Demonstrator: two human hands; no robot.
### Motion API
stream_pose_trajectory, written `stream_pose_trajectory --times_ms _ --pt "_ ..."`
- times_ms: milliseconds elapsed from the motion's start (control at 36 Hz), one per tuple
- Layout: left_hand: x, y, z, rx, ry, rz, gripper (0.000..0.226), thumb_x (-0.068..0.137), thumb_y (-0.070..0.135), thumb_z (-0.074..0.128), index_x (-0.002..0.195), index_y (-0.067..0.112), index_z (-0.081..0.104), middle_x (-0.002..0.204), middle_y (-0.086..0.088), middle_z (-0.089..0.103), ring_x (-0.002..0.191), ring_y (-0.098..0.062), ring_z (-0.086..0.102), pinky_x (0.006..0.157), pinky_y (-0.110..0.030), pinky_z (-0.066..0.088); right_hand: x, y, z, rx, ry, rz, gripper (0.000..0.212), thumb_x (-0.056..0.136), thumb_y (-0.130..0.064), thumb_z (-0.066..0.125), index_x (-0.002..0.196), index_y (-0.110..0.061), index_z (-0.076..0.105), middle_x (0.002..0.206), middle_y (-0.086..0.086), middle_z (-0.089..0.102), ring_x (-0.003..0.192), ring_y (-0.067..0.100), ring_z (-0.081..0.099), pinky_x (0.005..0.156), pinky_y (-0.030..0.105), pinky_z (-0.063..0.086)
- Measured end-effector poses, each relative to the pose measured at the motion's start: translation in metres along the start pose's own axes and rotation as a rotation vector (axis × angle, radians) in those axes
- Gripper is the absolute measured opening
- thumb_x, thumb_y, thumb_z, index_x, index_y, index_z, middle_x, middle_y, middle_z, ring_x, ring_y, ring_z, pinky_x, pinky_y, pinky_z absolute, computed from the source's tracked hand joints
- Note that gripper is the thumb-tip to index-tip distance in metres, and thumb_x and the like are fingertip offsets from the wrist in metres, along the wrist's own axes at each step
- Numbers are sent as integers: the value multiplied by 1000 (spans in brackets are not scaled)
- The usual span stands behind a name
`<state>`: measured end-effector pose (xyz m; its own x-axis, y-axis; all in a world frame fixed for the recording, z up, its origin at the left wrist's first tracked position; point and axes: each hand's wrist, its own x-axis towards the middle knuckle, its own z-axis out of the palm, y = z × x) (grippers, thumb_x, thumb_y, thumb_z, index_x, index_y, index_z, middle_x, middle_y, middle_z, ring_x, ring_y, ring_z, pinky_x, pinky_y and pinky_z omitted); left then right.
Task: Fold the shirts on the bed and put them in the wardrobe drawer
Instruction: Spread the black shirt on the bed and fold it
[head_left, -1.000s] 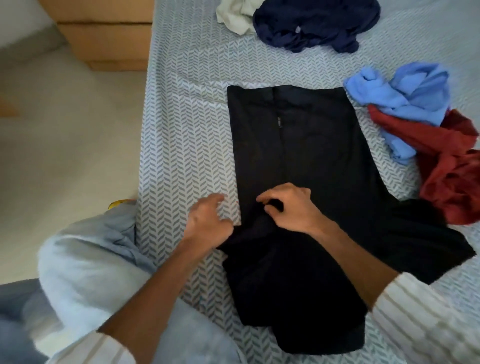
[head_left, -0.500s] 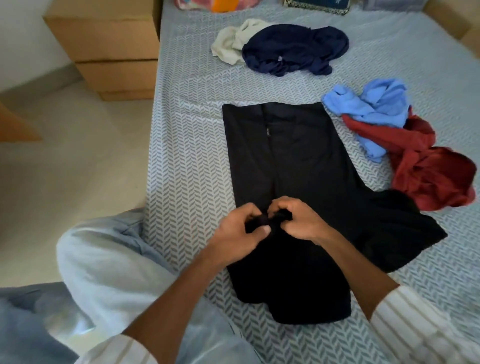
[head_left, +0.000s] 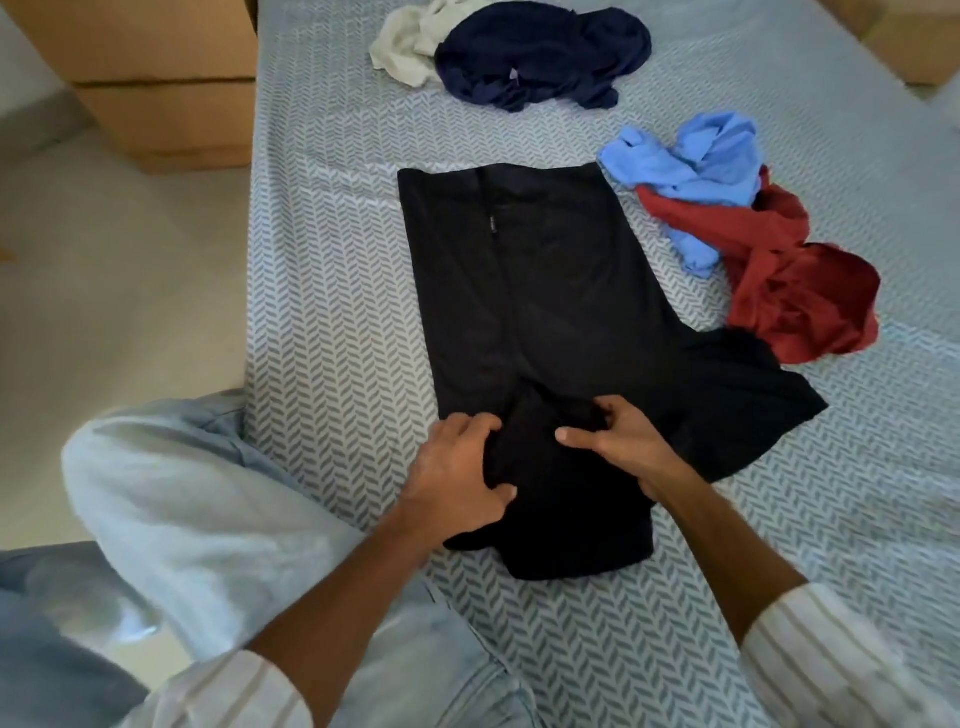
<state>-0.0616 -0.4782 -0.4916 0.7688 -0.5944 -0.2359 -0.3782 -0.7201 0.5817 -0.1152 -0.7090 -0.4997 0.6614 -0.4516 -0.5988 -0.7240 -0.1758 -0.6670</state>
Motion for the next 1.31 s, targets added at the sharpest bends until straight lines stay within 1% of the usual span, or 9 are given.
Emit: stream_pose_trajectory --times_ms 139,389,472,611,806,917,1000,1167,1306 --pt "-11 -8 9 242 -169 -13 76 75 33 72 139 22 31 122 -7 45 117 -29 47 97 -42 49 8 2 3 133 87 35 14 86 -29 79 90 -17 74 99 0 75 95 18 70 96 40 55" --pt "-18 -2 8 255 -230 37 72 78 9 66 138 21 28 112 -6 54 101 -26 61 78 -36 50 20 12 -5 281 239 101 17 98 -27 60 104 -13 66 109 7 68 103 27 64 99 47 52" --pt "-19 -3 7 237 -218 52 69 77 6 66 133 25 32 113 -2 54 100 -23 60 78 -37 53 19 14 -8 286 276 85 31 94 -38 67 104 -9 67 103 4 68 100 23 64 94 40 53" --pt "-21 -3 8 354 -227 100 71 80 7 70 137 22 31 116 -4 52 106 -24 56 87 -38 53 20 31 -16 193 33 151 48 75 -41 86 110 -11 71 110 1 73 102 21 68 97 41 55" --pt "-30 1 9 537 -230 211 74 83 -2 65 142 20 27 116 -8 52 105 -27 55 86 -37 50 27 30 -26 0 244 -4 39 85 -33 80 116 -16 65 110 0 66 104 20 63 94 37 53" --pt "-32 -1 9 546 -236 224 86 79 10 73 148 21 22 123 -8 50 112 -27 51 93 -37 46 25 31 -26 -181 231 -11 42 84 -41 79 116 -20 63 105 -1 61 100 19 60 84 31 46" --pt "-31 -4 8 464 -241 125 93 77 17 74 150 22 16 125 -7 49 115 -27 51 95 -40 49 24 30 -27 -178 202 -6 51 78 -45 83 117 -24 59 107 -4 58 102 17 58 87 31 46" --pt "-33 -2 4 465 -345 58 76 83 9 68 144 21 24 113 -8 54 102 -28 61 81 -40 53 30 34 -35 -147 121 0 50 77 -19 86 119 -25 59 109 0 59 104 21 61 92 37 53" --pt "-32 -5 10 527 -410 113 80 74 34 72 140 26 28 118 -5 52 108 -26 55 88 -41 50 24 39 -34 -217 135 -32 46 76 -28 87 112 -28 59 101 -4 57 94 16 60 70 24 45"
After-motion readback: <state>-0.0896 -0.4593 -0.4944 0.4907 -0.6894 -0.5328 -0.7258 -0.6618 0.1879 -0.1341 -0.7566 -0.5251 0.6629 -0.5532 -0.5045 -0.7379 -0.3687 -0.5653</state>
